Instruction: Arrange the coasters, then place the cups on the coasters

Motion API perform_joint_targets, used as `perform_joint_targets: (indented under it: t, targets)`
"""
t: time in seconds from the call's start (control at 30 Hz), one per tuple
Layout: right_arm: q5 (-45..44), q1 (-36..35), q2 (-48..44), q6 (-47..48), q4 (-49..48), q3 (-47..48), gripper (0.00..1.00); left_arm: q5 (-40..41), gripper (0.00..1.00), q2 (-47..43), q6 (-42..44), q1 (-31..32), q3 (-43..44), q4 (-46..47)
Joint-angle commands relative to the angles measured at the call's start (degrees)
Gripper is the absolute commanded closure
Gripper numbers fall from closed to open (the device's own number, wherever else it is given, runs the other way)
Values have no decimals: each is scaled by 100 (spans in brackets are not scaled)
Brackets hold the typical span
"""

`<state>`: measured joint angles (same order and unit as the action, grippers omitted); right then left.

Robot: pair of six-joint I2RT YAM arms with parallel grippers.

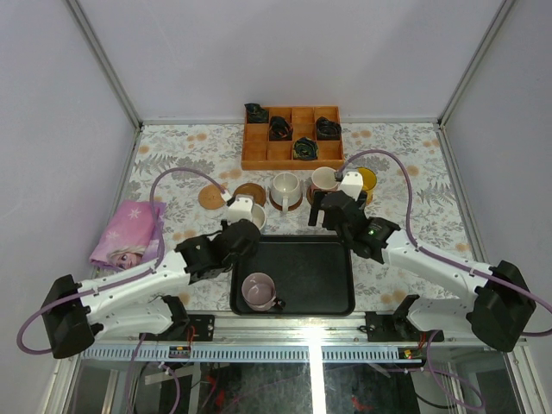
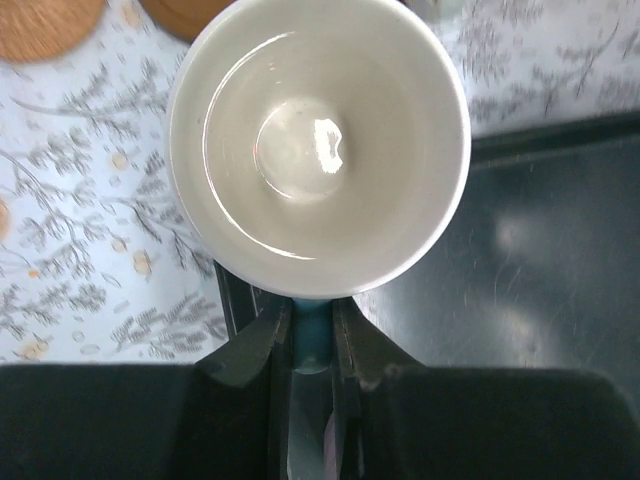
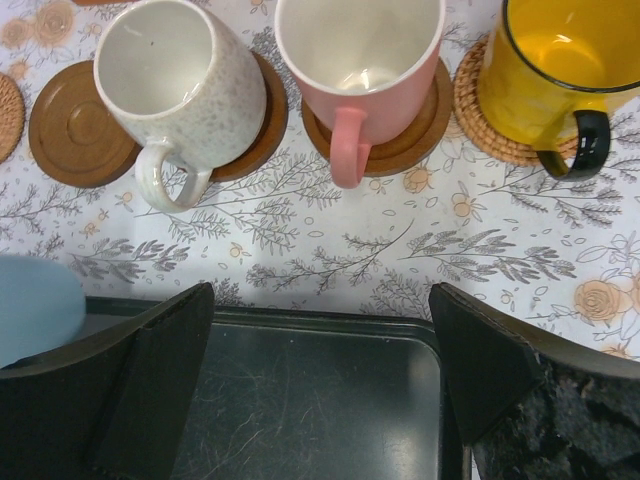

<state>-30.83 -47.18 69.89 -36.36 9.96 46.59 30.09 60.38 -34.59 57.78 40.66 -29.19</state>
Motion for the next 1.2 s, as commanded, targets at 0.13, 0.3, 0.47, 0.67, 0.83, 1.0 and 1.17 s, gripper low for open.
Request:
perform_joint_targets:
  t: [0.13,0.3,0.47,0.67,0.83,1.0,1.17]
  targets:
    - [-954,94,-283,279,0,242,5,11,100,441,954,-1389,455,1776]
    - [-1228,231,-572,560,-69,324,6,-339,100,1092,1174,-2079,824,2053]
    - [-1432,398,-656,1105,-175,521,7,-733,100,1613,1307,-2498,1110,2333]
    - [-1360,639,-523,1258,-93,707,7,-1136,100,2145,1285,-2859,1560,2280]
    - [-1208,726,-410,1219,-206,632,7,-1341,100,2400,1239,-2930,1669,2432]
    - [-1095,768,-295,1190,-173,645,7,-1537,100,2656,1174,-2930,1760,2452]
    - [-1016,793,-292,1166,-156,638,6,-1605,100,2773,1108,-2930,1778,2375]
